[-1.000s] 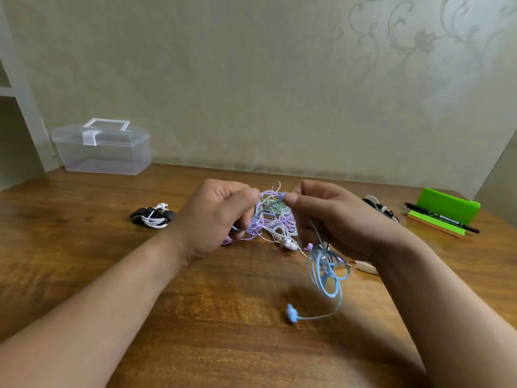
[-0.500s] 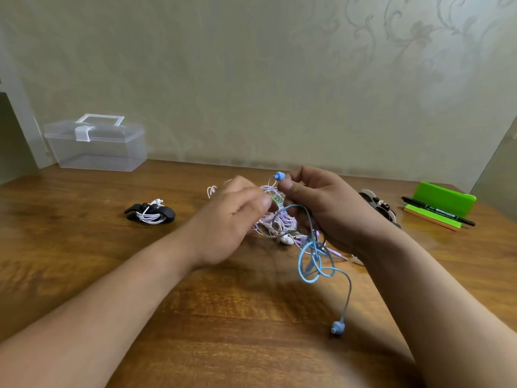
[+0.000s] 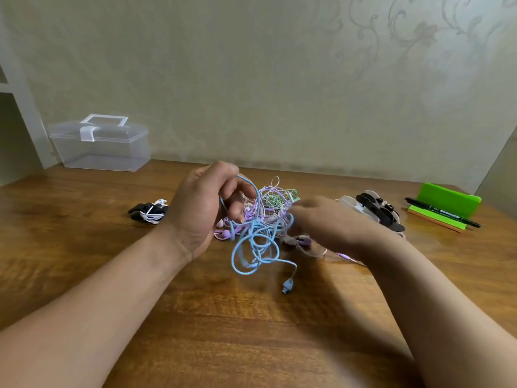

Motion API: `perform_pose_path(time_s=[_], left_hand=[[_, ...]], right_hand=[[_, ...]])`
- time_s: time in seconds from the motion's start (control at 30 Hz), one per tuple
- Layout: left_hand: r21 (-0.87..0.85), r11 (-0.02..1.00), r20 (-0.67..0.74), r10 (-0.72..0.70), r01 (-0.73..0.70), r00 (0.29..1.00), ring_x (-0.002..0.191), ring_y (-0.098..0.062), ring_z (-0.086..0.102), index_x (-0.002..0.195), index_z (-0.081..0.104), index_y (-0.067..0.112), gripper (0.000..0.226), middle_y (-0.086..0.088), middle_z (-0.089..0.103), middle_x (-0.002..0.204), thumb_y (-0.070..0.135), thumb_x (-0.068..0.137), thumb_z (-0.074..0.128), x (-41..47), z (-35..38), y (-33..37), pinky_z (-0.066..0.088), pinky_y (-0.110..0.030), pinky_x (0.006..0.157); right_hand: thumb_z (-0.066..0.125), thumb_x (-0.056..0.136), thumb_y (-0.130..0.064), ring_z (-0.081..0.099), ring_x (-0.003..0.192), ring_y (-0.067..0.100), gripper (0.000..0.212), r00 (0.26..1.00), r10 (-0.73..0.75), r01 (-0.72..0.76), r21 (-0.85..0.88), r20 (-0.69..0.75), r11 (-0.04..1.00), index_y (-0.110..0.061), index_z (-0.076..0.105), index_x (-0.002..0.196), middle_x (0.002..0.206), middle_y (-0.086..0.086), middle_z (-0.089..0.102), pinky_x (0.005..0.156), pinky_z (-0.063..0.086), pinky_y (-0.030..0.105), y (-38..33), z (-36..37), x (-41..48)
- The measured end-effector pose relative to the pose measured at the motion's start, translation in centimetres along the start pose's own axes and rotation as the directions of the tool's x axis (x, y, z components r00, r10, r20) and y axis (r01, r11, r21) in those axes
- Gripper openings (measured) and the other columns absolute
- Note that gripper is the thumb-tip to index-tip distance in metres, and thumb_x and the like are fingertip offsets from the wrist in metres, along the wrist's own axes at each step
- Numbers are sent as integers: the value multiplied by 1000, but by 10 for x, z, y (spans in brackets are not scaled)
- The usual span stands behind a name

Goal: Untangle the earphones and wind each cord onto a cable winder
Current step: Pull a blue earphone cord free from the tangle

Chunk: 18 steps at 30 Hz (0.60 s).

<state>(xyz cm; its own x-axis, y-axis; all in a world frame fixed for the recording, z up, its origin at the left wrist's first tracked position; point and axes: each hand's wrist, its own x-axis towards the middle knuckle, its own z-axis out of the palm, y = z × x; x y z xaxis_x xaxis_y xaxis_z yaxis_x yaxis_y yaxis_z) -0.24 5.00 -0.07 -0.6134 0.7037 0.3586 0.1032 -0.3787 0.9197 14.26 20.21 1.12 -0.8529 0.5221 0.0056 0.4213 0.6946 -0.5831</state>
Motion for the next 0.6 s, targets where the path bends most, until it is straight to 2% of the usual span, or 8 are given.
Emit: perform_pose_path(time_s=[0.1,0.17,0.23,0.27,0.33,0.4,0.47,0.6], left_hand=[[-54,998,30,27,-25,999,41,-20,34,52,34,17,37,-22,69,78,24,84,49,0,1,1,35,-30,49],[-48,998,72,43,-40,996,39,-19,32,52,34,15,37,-27,70,83,22,85,48,-1,2,1,38,-26,45],[-17,998,107,58,-56,993,37,-16,34,51,37,15,38,-35,68,83,21,87,46,-2,5,0,37,-26,44],[-2,998,113,66,-66,991,37,-17,33,50,38,15,38,-35,65,76,20,87,46,-2,6,0,36,-26,44],[9,997,92,79,-80,993,36,-20,27,50,41,15,38,-26,54,54,22,87,48,-2,6,0,32,-27,43],[-33,995,31,90,-89,995,35,-19,22,47,39,17,40,-32,59,63,22,86,49,-1,4,1,28,-26,41],[-99,989,-57,102,-107,993,35,-17,20,46,33,18,40,-31,67,76,20,83,48,2,-1,3,24,-25,40],[-146,987,-170,47,-72,984,35,-18,19,46,28,19,43,-13,52,52,30,79,52,10,-15,3,20,-22,39]], right_hand=[[55,98,-22,58,104,17,27,982,-92,71,-133,-163,989,-14,63,123,117,1,62,82,44,30,1,8,3],[49,94,-17,54,120,10,40,881,-240,242,-49,-407,969,-19,62,132,127,-4,58,93,39,18,-4,9,3],[45,92,-24,58,117,1,41,801,-261,393,144,-539,908,-22,68,125,122,-10,66,96,42,14,-10,9,0],[48,96,-28,62,116,0,36,820,-263,438,264,-508,859,-23,68,125,119,-11,70,98,46,19,-13,9,-1],[62,103,-32,71,106,5,26,903,-317,419,425,-291,803,-19,65,126,108,-6,76,97,55,33,-15,15,-3],[66,104,-29,70,85,11,18,919,-377,390,378,-112,839,-14,68,114,90,0,76,84,57,43,-10,19,-1],[67,102,-34,62,74,15,26,930,-366,357,340,-40,870,-8,70,102,81,6,69,75,53,45,-3,17,2],[71,96,-45,58,70,17,35,935,-354,332,397,-19,856,-10,69,100,80,6,67,67,46,39,3,-1,-3]])
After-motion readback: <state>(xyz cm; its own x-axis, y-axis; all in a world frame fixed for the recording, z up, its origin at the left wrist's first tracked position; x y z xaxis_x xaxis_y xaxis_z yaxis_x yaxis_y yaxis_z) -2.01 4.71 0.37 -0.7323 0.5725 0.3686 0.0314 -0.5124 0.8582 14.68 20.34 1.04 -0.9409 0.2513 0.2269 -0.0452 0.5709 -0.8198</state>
